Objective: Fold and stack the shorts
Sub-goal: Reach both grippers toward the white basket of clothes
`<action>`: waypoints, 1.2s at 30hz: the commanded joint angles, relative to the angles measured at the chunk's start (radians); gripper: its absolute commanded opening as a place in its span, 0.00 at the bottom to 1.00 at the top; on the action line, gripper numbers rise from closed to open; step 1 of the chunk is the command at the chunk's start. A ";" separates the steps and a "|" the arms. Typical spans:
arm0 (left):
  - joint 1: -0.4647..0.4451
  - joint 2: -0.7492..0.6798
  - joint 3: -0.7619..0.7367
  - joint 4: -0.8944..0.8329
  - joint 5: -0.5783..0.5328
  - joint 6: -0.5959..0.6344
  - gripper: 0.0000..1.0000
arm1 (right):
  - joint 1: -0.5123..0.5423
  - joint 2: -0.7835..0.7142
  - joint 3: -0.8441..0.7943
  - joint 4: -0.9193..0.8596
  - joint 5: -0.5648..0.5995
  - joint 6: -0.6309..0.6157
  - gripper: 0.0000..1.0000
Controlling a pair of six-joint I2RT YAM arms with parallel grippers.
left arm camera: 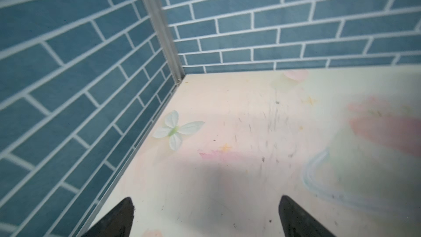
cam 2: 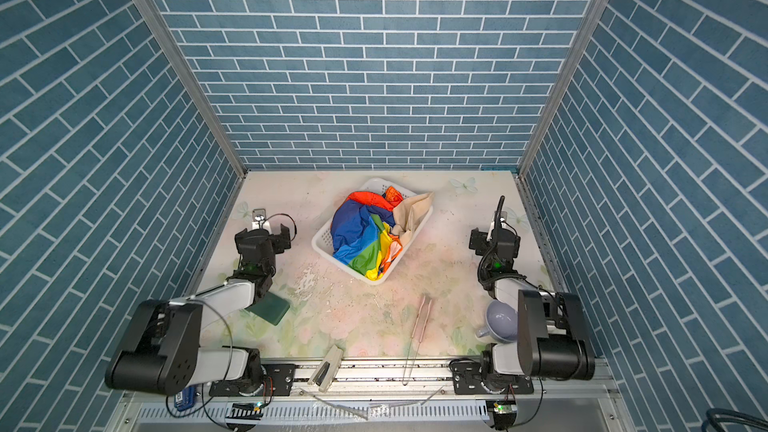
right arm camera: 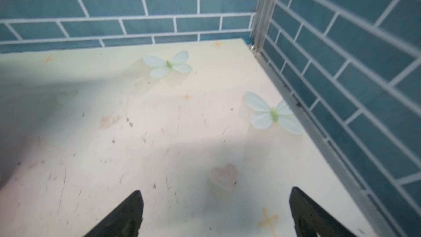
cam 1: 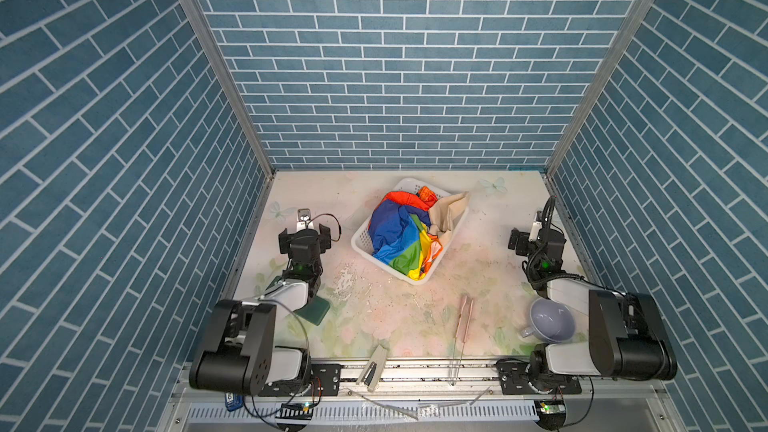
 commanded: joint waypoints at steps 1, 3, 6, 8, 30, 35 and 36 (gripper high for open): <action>-0.006 -0.057 0.173 -0.440 -0.227 -0.278 0.99 | 0.047 -0.078 0.071 -0.177 0.190 0.108 0.99; -0.006 -0.061 0.312 -0.731 -0.234 -0.451 0.99 | 0.075 -0.108 0.122 -0.319 0.172 0.163 0.99; -0.005 -0.075 0.393 -0.930 -0.280 -0.630 1.00 | 0.146 -0.095 0.230 -0.553 0.226 0.212 0.99; 0.007 -0.105 0.404 -0.952 -0.222 -0.632 1.00 | 0.198 -0.069 0.284 -0.661 0.244 0.227 0.99; -0.225 -0.166 0.228 -0.944 0.318 -0.612 0.90 | 0.306 0.259 0.646 -0.962 -0.422 0.410 0.84; -0.251 -0.070 0.246 -0.868 0.357 -0.611 0.91 | 0.306 0.310 0.662 -0.905 -0.538 0.467 0.84; -0.257 -0.047 0.254 -0.852 0.360 -0.616 0.91 | 0.305 0.318 0.659 -0.892 -0.545 0.478 0.84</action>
